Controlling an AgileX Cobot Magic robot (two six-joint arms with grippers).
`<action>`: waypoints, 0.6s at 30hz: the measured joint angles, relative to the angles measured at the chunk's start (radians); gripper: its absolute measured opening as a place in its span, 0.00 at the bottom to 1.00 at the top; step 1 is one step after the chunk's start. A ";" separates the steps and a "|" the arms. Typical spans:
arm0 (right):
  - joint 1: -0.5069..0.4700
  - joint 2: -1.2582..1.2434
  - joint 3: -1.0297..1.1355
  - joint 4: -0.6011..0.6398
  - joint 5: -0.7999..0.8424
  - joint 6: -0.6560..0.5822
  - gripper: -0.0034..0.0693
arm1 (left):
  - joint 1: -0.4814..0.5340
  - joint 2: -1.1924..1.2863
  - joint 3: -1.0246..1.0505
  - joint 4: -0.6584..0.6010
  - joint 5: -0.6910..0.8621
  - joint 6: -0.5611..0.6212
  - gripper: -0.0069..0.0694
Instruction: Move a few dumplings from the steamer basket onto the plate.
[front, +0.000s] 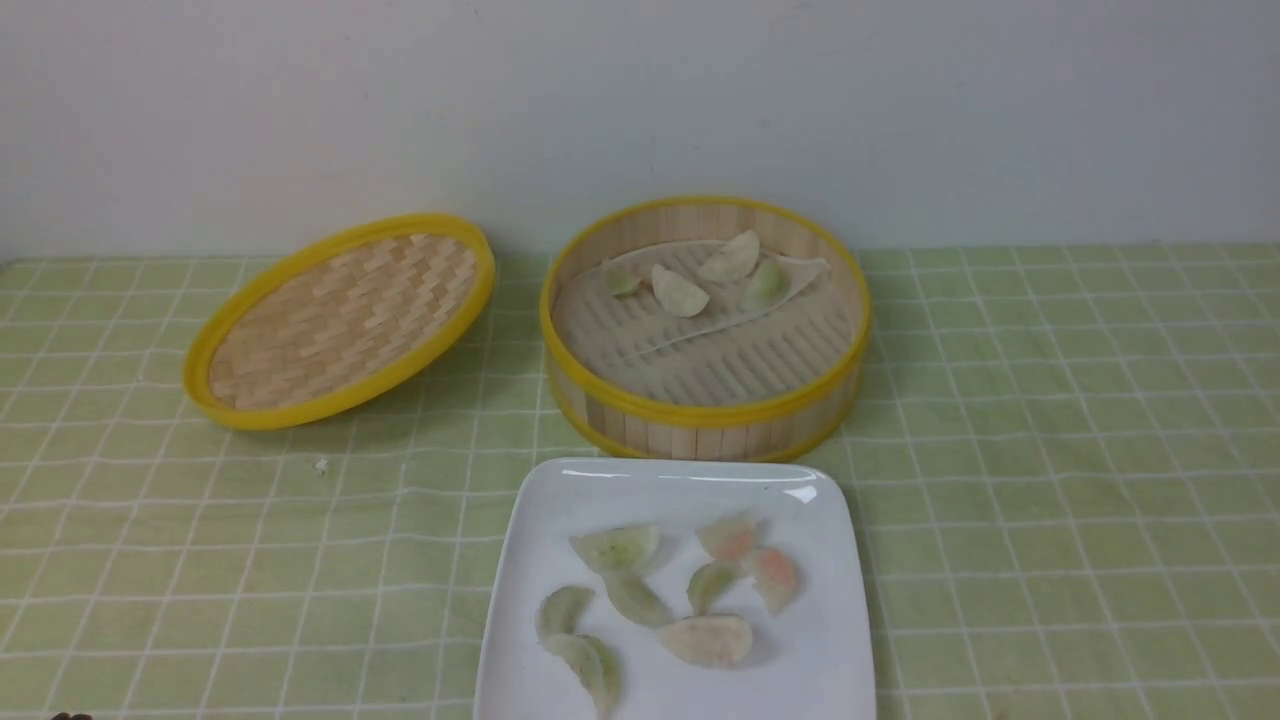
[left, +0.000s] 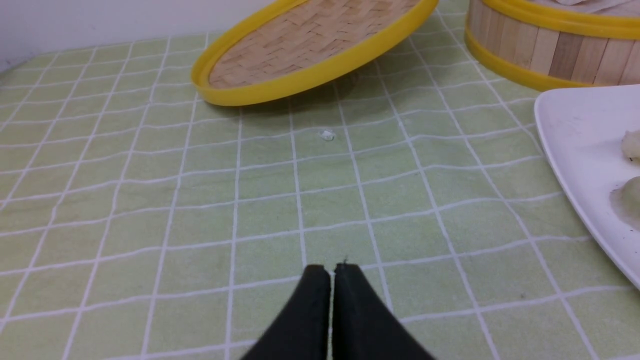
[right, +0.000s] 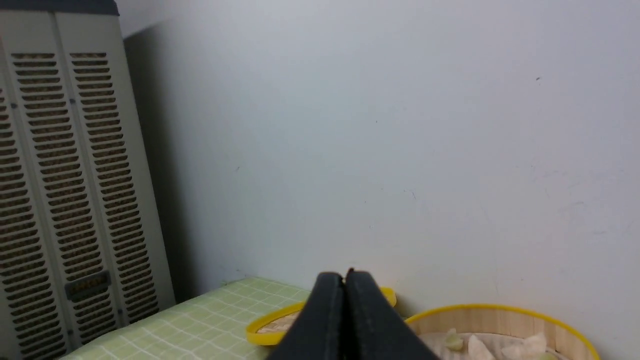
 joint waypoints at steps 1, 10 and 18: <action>0.000 0.000 0.000 0.002 0.000 -0.005 0.03 | 0.000 0.000 0.000 0.000 0.000 0.000 0.08; -0.293 -0.057 0.173 -0.086 0.042 -0.025 0.03 | 0.000 0.000 0.000 0.000 0.000 0.000 0.08; -0.506 -0.117 0.385 -0.134 0.158 -0.019 0.03 | 0.000 0.000 0.000 0.000 -0.001 0.000 0.08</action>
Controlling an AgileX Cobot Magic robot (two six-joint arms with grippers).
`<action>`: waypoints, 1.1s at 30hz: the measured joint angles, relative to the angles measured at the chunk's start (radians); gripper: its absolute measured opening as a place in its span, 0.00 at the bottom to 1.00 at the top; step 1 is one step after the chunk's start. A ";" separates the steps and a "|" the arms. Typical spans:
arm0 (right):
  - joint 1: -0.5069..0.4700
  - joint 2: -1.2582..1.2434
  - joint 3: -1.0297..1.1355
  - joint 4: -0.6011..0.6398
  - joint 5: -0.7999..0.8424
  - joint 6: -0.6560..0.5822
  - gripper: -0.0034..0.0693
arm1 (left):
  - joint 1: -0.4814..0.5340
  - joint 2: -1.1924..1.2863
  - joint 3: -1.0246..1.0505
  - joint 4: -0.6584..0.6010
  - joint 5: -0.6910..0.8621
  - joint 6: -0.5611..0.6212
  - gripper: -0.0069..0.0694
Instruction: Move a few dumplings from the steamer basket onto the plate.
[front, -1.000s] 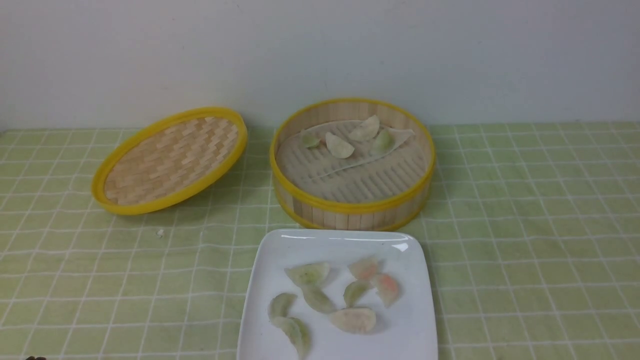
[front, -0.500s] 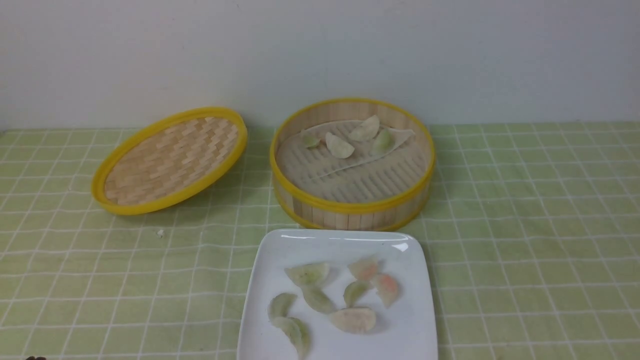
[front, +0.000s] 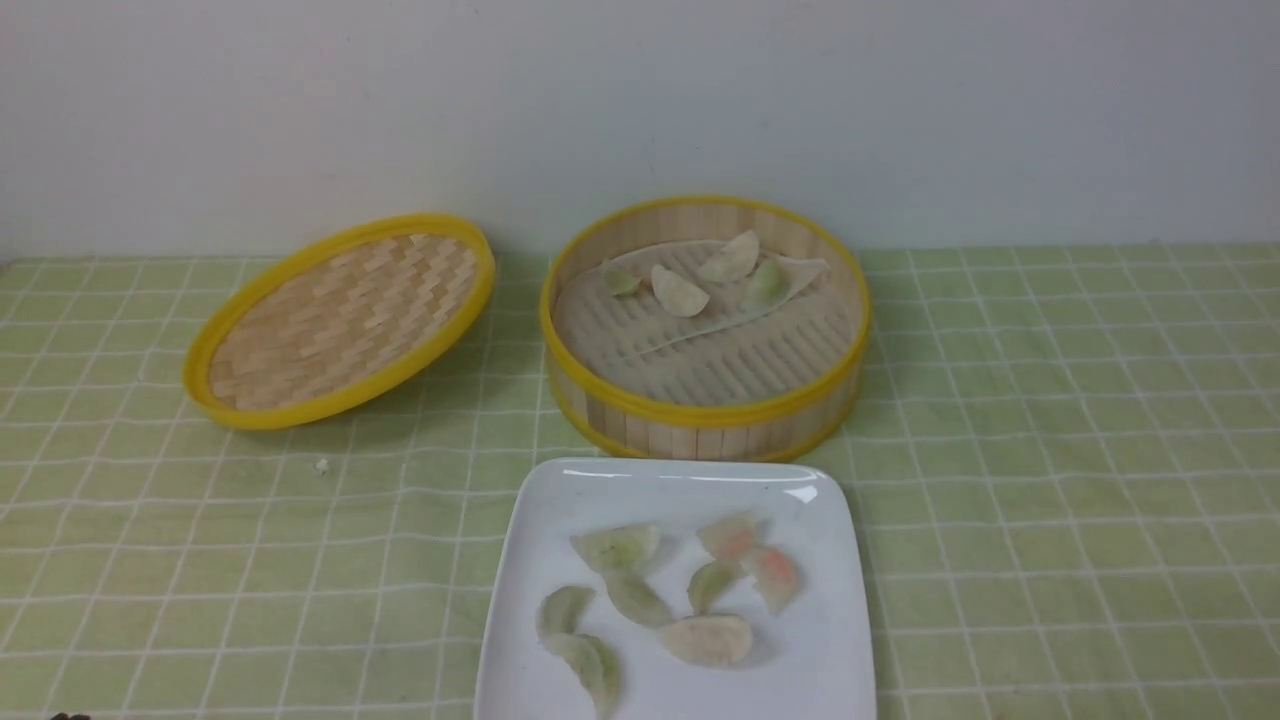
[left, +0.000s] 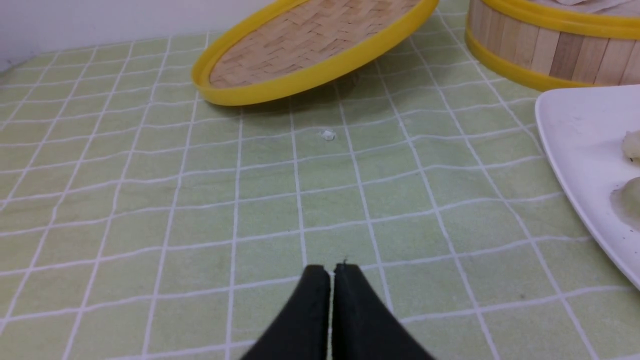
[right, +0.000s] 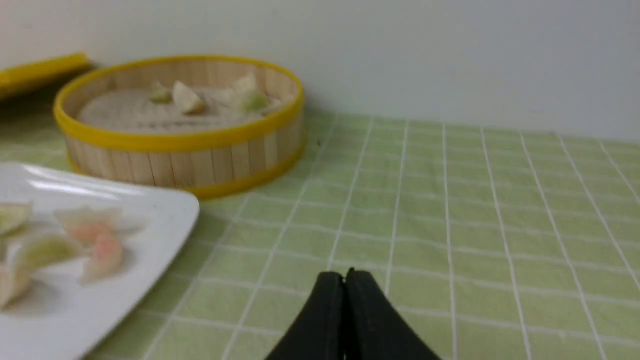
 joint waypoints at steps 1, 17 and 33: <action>-0.001 0.000 0.000 0.000 0.000 0.000 0.03 | 0.000 0.000 0.000 0.000 0.000 0.000 0.08; -0.019 -0.003 -0.002 0.012 0.013 0.000 0.03 | 0.000 0.000 0.000 0.000 0.000 0.000 0.08; -0.019 -0.003 -0.002 0.012 0.014 0.000 0.03 | 0.000 0.000 0.000 0.000 0.000 0.000 0.08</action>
